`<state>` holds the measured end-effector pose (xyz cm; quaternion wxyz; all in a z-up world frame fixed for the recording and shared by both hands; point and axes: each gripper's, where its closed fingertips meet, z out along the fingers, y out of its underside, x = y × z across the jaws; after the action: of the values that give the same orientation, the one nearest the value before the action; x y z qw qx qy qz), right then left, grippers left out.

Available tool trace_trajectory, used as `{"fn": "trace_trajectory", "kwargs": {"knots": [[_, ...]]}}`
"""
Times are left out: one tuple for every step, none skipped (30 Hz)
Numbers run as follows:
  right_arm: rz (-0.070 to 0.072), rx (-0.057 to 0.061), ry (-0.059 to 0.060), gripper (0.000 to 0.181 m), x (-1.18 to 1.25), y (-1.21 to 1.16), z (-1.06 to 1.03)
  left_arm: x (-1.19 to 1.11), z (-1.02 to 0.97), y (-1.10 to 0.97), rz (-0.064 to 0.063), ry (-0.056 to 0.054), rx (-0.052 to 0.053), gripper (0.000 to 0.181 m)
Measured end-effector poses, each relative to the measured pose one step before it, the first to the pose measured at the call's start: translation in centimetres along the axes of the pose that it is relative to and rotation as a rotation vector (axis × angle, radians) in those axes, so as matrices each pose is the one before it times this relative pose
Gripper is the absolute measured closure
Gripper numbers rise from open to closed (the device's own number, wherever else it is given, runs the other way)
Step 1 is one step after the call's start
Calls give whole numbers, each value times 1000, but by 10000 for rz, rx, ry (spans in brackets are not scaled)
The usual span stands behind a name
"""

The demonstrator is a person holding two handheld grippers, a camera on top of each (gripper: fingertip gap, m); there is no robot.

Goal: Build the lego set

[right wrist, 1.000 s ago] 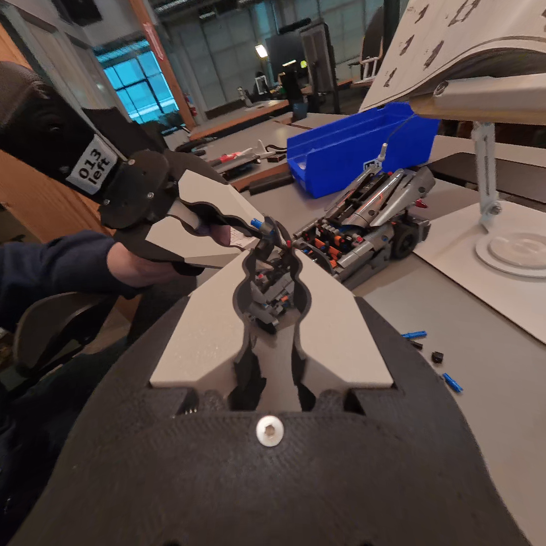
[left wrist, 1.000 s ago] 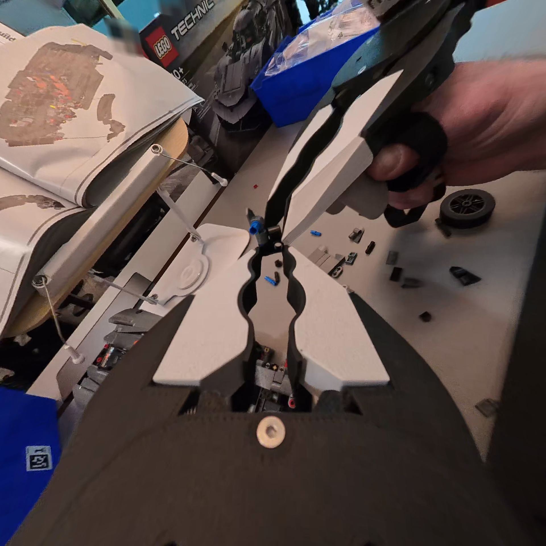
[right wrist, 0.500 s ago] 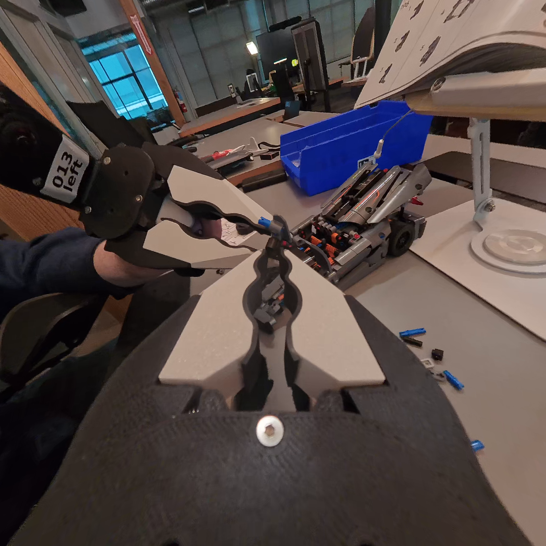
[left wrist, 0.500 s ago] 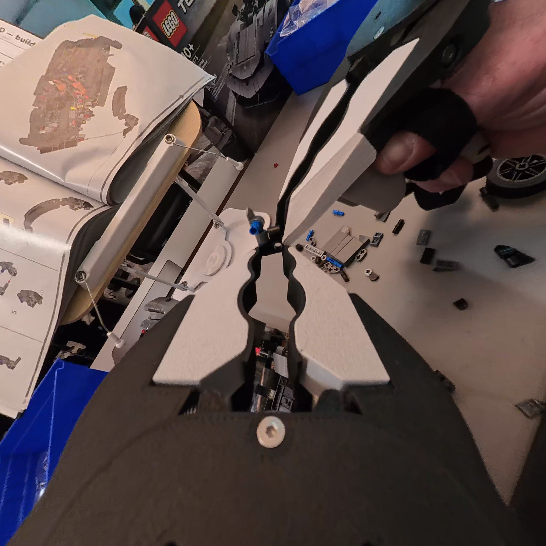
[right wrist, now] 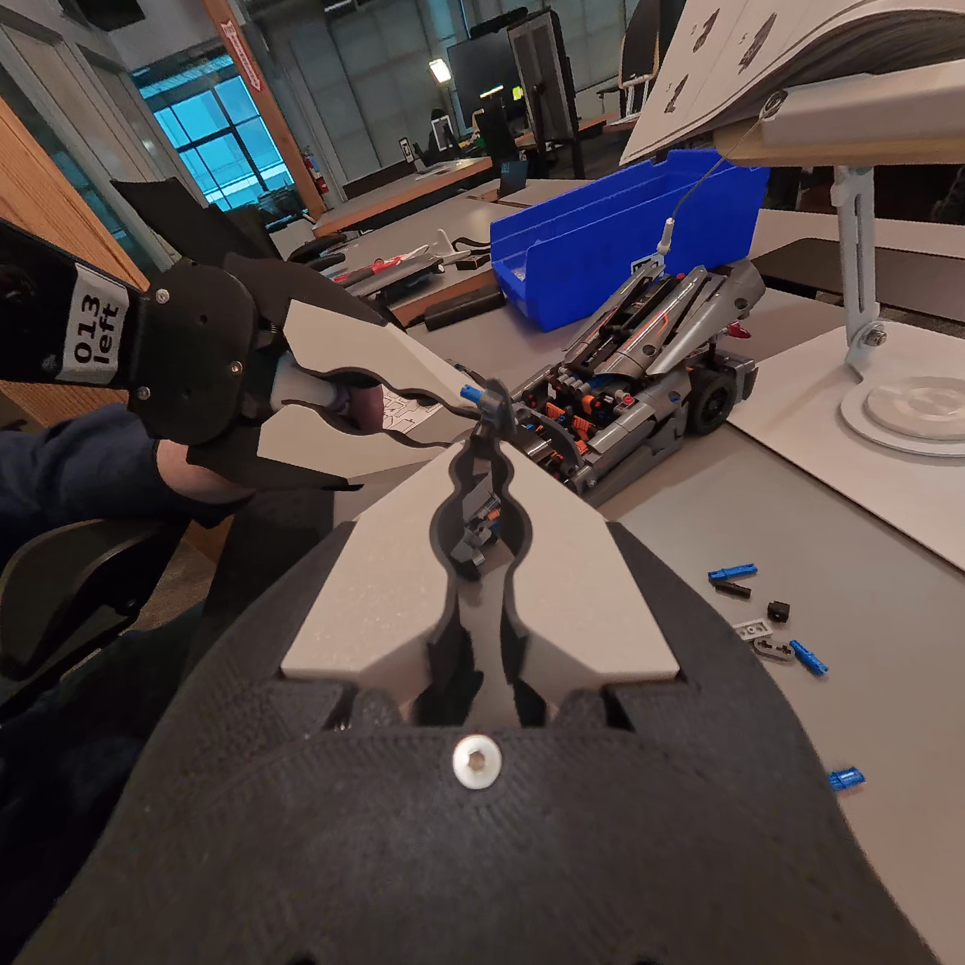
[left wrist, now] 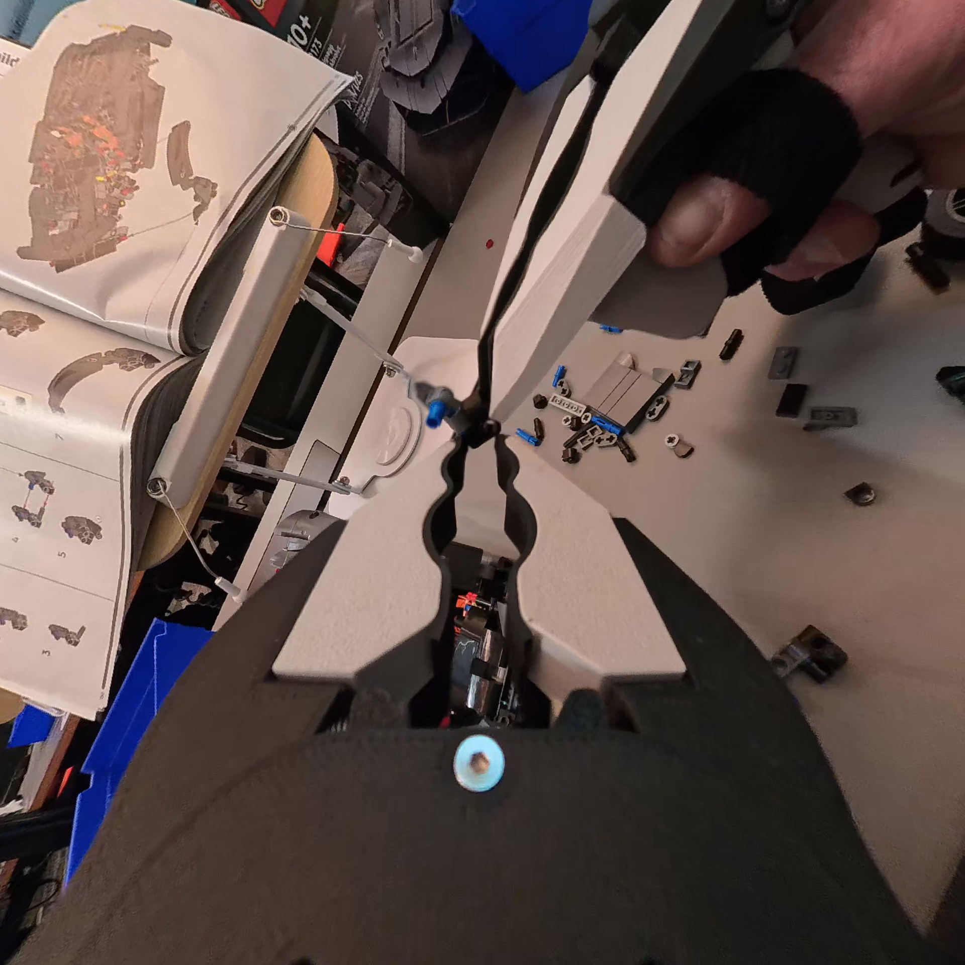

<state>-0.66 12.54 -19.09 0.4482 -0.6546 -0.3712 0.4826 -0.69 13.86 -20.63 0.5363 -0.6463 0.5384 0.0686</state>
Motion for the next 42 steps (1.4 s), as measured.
{"fn": "trace_trajectory", "kwargs": {"knots": [[38,69,-49,178,-19,-125,-78,34,24,100,-3,33,-22,174],[-11,79,-13,181,1,-149,-89,282,39,-34,-25,181,64,179],[-70,50,33,181,27,-121,-68,223,14,-156,-20,104,86,179],[-97,-31,-21,181,-90,-3,-6,36,-15,-100,93,-34,20,180],[-81,-39,-43,181,-124,31,33,-22,5,-28,67,-65,-21,181],[-11,-38,-36,181,-78,56,36,110,83,95,-84,91,-43,181],[38,-58,-50,181,-45,88,24,249,74,71,-173,214,39,181],[42,-42,-10,181,50,42,-38,56,30,53,-95,107,58,181],[48,11,6,181,104,-51,-96,-8,-6,64,-73,75,23,181],[69,37,-12,181,100,-82,-131,139,-12,-33,-192,198,84,181],[71,10,-50,181,54,-32,-116,138,-63,-155,-164,177,148,181],[34,-10,-6,181,70,-15,-118,-156,-95,-10,38,-91,16,181],[-33,-29,116,181,210,-14,-162,-86,-53,6,123,-67,-40,181],[-58,-27,136,181,263,-54,-203,121,10,-1,11,69,-21,181],[10,40,69,181,239,-160,-239,89,28,21,-38,51,-2,181],[82,75,37,181,254,-176,-244,-59,-4,101,21,-12,-33,181],[84,-13,49,181,300,0,-178,-208,-25,166,10,-58,-65,181],[28,-170,50,181,286,248,-84,-253,-52,132,-84,-36,-14,181],[-30,-238,64,181,250,363,7,-292,-126,41,-170,-17,60,181],[-77,-326,-3,181,86,504,123,-405,-172,11,-213,-60,64,181],[-97,-532,-60,178,-3,807,248,-394,-187,5,-166,-81,50,181],[-103,-613,9,174,90,944,291,-298,-124,53,-134,-56,16,181],[-202,-562,49,173,63,876,270,-147,-65,130,-126,3,-20,181],[-346,-620,70,172,-5,930,239,-65,-53,98,-90,42,3,181],[-393,-726,161,170,196,1131,190,-61,-43,105,-90,31,-12,181],[-293,-668,263,168,440,1145,167,-71,-6,125,-119,33,-34,181],[-196,-548,191,171,347,1011,172,33,24,87,-124,86,-9,181],[-200,-383,14,180,34,749,179,119,54,77,-112,121,-11,181],[-96,-162,-81,180,-140,388,231,112,63,67,-84,116,-10,181],[91,-78,-121,179,-129,206,265,136,67,39,-78,124,-10,181],[89,-150,-144,174,-170,259,316,154,93,96,-90,131,-34,181],[-16,-203,-90,168,-180,303,310,106,77,73,-71,87,-19,181],[-49,-153,-34,166,-125,212,295,49,42,63,-42,54,-19,181],[-13,-114,-66,164,-172,144,297,49,28,30,-38,52,-6,181],[4,-102,-57,163,-159,84,302,70,35,18,-63,73,1,181],[5,-148,31,161,-60,145,331,50,43,47,-50,52,-17,181],[-7,-239,151,159,110,290,396,39,37,49,-15,36,-23,181],[-40,-267,211,159,181,336,411,43,39,38,-18,40,-11,181],[-32,-194,206,163,181,231,350,57,39,27,-40,51,-4,181],[-1,-72,89,168,40,53,229,43,31,31,-36,38,-7,181],[-1,43,-19,170,-69,-131,57,16,26,29,-19,21,-5,181],[-19,93,1,176,-3,-174,-68,15,30,44,-22,26,-7,181]]}}
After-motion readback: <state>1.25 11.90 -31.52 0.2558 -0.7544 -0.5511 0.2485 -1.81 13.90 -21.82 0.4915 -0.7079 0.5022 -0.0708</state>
